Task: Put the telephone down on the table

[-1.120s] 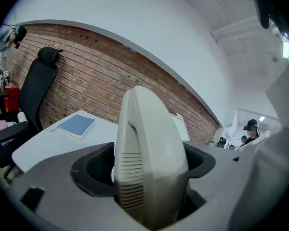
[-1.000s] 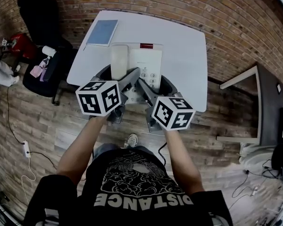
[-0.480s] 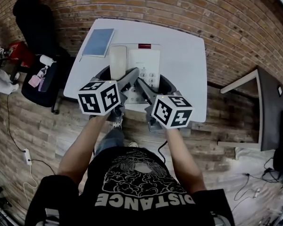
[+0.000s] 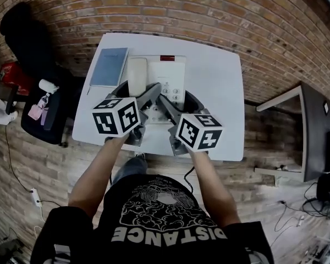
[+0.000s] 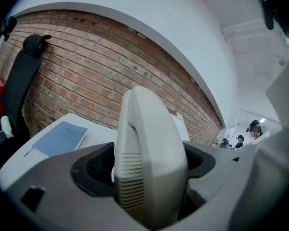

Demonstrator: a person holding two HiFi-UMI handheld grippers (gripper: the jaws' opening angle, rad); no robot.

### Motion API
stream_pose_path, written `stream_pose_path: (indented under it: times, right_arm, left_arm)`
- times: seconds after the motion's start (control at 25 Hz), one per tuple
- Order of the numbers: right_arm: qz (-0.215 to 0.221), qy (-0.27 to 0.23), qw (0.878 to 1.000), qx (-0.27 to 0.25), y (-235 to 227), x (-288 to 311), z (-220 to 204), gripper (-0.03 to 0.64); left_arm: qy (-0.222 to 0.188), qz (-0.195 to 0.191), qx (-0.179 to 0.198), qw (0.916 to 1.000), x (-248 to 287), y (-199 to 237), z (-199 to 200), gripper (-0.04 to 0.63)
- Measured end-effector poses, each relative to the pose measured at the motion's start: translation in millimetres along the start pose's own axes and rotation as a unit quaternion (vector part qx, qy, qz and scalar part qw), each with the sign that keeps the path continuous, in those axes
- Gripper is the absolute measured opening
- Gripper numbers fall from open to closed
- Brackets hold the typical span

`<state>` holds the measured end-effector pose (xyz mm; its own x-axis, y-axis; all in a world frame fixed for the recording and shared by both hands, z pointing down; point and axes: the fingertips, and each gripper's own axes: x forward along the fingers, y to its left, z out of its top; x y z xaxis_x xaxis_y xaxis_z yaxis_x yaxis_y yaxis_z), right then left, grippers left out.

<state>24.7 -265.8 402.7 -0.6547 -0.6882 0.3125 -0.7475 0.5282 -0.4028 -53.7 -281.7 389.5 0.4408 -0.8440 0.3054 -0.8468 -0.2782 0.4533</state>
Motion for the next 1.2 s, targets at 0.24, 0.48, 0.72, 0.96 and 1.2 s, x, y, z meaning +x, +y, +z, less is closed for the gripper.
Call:
stream_pose_path:
  times: [0.24, 0.48, 0.72, 0.96, 1.2]
  right_arm:
    - [-0.026, 0.01, 0.999, 0.018, -19, 59, 14, 0.33]
    - [-0.057, 0.022, 0.997, 0.039, -43, 94, 16, 0.33]
    - [-0.093, 0.037, 0.993, 0.066, -73, 107, 1, 0.33]
    - [-0.115, 0.061, 0.987, 0.098, -106, 112, -27, 0.33]
    - [-0.127, 0.086, 0.98, 0.127, -133, 115, -55, 0.329]
  left_arm:
    - [0.028, -0.015, -0.008, 0.9994, 47, 43, 22, 0.407]
    - [0.061, -0.034, -0.017, 0.9974, 88, 68, 25, 0.407]
    - [0.104, -0.052, -0.029, 0.9927, 123, 78, 4, 0.407]
    - [0.154, -0.06, -0.043, 0.9853, 155, 83, -33, 0.407]
    - [0.2, -0.054, -0.056, 0.9767, 179, 88, -67, 0.407]
